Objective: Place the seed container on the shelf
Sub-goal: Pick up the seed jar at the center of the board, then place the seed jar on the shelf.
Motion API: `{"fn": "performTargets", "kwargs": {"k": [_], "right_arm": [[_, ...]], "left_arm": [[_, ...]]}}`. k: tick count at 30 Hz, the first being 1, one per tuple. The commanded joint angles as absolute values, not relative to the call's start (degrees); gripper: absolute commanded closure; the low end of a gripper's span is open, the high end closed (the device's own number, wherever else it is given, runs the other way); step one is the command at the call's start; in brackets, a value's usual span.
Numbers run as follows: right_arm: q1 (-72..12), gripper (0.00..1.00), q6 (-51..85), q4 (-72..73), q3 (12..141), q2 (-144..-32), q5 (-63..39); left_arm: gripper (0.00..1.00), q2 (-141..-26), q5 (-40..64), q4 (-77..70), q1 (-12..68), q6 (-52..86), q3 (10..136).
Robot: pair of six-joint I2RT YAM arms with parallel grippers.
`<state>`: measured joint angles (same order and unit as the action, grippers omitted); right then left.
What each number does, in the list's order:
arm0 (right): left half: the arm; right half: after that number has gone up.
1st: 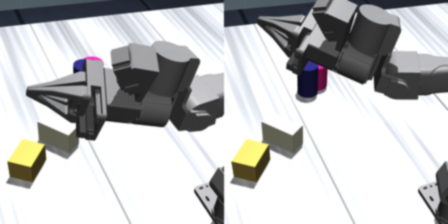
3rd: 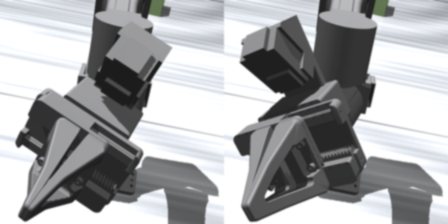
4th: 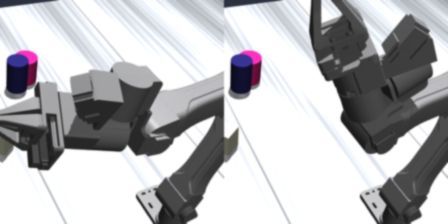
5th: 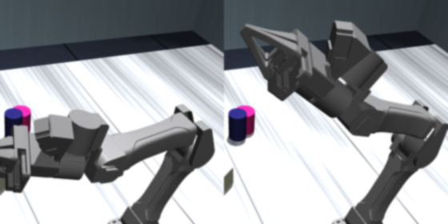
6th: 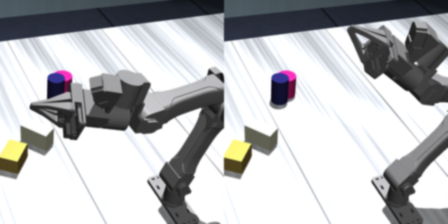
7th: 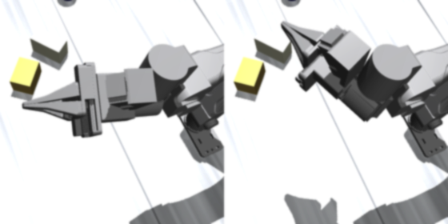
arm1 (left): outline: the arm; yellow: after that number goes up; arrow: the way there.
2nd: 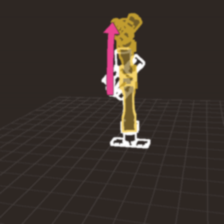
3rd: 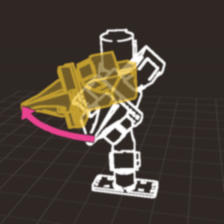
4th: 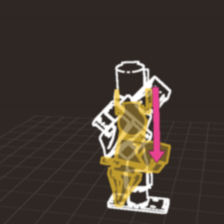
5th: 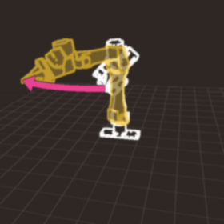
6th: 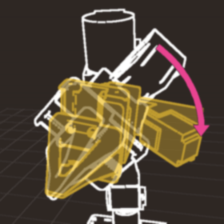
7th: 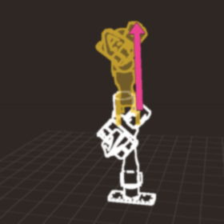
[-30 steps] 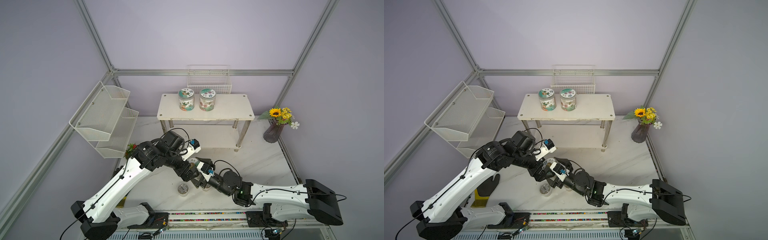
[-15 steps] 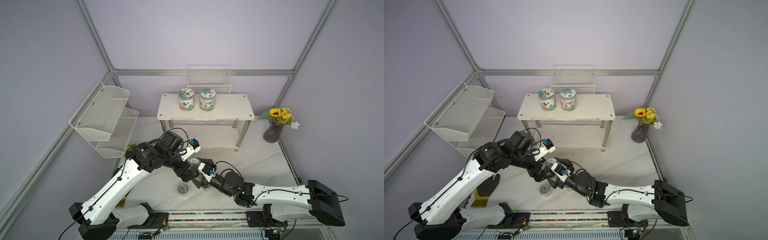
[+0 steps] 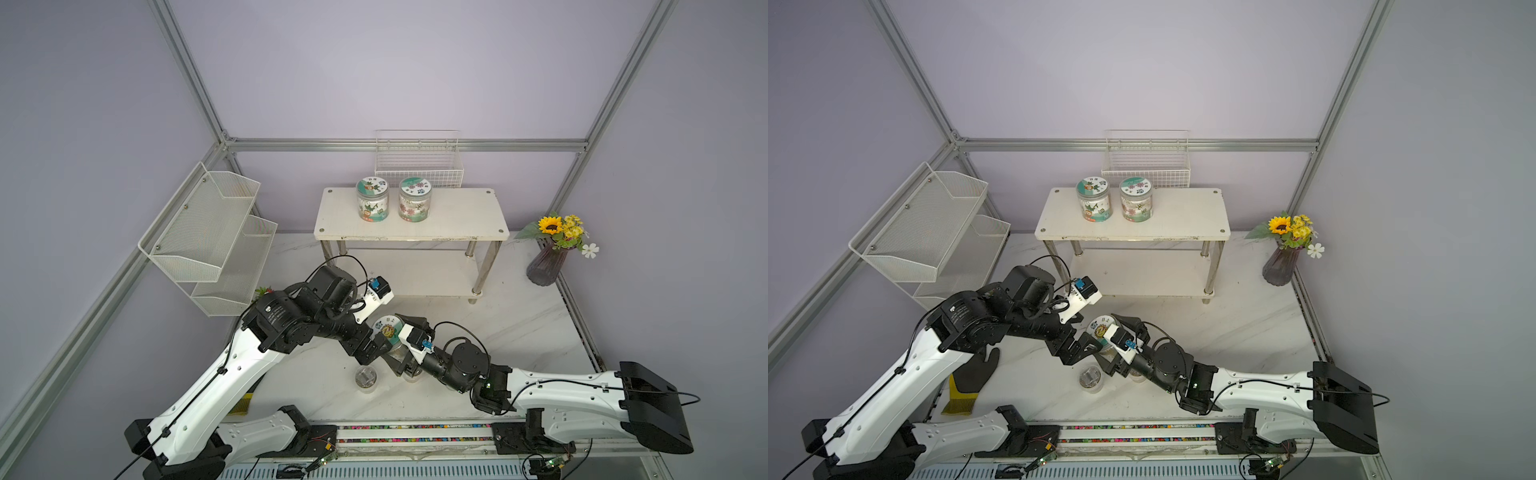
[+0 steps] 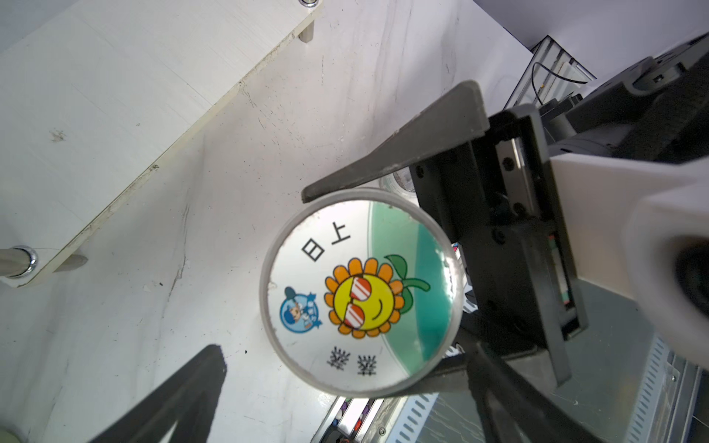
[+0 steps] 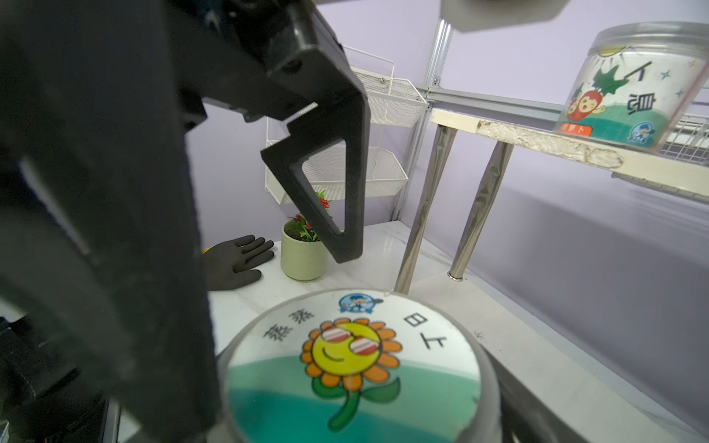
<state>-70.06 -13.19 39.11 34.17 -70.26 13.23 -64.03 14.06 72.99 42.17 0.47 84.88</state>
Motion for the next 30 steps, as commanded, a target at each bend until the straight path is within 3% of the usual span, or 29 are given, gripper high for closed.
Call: {"fn": "performTargets", "kwargs": {"k": [1,15,30], "right_arm": [[-69.52,0.46,-13.28,40.17,33.58,-68.57,13.76],[-69.26,0.46,-11.87,37.83,32.37,-64.94,14.51],[-69.26,0.48,-5.92,28.06,33.44,-56.39,20.99]], "left_arm": [[0.0,-61.95,11.99,72.38,41.88,1.4,87.49],[0.01,-55.61,3.63,67.64,41.18,2.8,88.48],[0.0,-49.76,-14.5,57.85,41.17,8.62,80.96]]}}
